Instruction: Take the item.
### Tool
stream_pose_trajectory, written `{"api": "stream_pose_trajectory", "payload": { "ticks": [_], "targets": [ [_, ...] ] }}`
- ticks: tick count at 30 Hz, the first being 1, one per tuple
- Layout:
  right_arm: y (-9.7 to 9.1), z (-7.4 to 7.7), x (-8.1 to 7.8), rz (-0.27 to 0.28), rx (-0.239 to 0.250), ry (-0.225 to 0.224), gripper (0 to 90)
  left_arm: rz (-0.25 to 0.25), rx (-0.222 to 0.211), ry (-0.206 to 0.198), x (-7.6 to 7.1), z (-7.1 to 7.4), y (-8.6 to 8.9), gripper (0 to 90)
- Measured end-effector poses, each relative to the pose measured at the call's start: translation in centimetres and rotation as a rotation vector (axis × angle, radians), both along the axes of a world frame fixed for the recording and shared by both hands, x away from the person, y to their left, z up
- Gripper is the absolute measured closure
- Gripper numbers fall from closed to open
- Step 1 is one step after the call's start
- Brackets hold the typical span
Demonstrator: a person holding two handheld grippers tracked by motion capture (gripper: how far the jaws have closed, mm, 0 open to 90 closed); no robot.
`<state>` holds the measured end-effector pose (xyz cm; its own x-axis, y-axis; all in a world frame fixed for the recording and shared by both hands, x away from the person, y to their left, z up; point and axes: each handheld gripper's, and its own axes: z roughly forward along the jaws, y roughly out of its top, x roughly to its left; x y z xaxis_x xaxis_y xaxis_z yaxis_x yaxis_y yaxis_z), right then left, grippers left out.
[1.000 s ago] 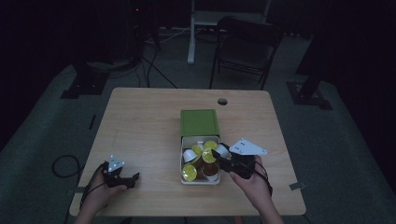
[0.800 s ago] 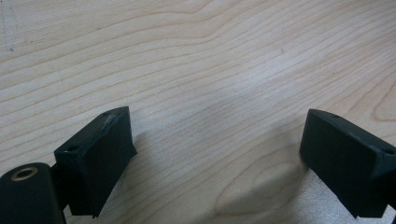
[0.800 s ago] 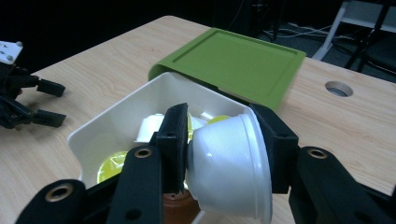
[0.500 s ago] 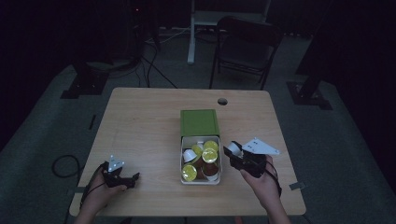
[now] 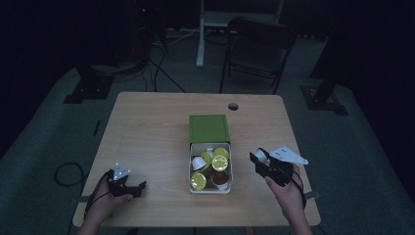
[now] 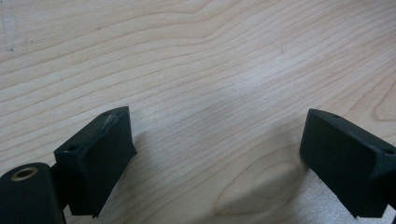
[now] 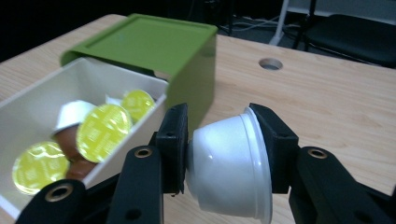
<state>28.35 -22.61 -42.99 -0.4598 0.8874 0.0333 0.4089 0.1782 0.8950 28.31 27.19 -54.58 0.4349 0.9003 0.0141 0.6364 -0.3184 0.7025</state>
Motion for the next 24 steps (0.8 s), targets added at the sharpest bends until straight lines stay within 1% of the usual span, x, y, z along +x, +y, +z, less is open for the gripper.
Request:
{"api": "stream_pose_trajectory", "payload": {
  "ticks": [4,5,7,11,12,13,14,17,24],
  "targets": [
    [-0.4,-0.3,0.1,-0.011,-0.002,0.002,59.3,-0.002,0.001,0.0,0.0,0.0,0.0,10.1],
    [-1.0,-0.9,0.3,-0.031,-0.005,0.011,59.3,-0.001,0.001,0.001,0.0,0.0,0.0,10.1],
    [-1.5,-1.4,0.4,-0.04,-0.004,0.019,59.3,-0.001,0.001,0.0,0.0,0.0,0.0,10.1],
    [-2.6,-2.5,0.8,-0.058,0.012,0.051,59.3,-0.001,0.0,0.0,0.0,0.0,0.0,10.1],
    [-2.8,-2.8,0.8,-0.066,0.007,0.057,59.3,-0.001,0.0,0.0,0.0,0.0,0.0,10.1],
    [-2.8,-2.8,0.8,-0.066,0.007,0.057,59.3,-0.001,0.0,0.0,0.0,0.0,0.0,10.1],
    [-3.3,-3.5,1.0,-0.081,-0.001,0.069,59.3,-0.001,0.0,0.0,0.0,0.0,0.0,10.1],
    [-4.0,-4.3,1.2,-0.105,-0.012,0.086,59.3,-0.001,0.0,0.0,0.0,0.0,0.0,10.1],
    [-5.7,-5.6,1.5,-0.153,-0.017,0.115,59.3,-0.001,0.0,0.0,0.0,0.0,0.0,10.1]
  ]
}}
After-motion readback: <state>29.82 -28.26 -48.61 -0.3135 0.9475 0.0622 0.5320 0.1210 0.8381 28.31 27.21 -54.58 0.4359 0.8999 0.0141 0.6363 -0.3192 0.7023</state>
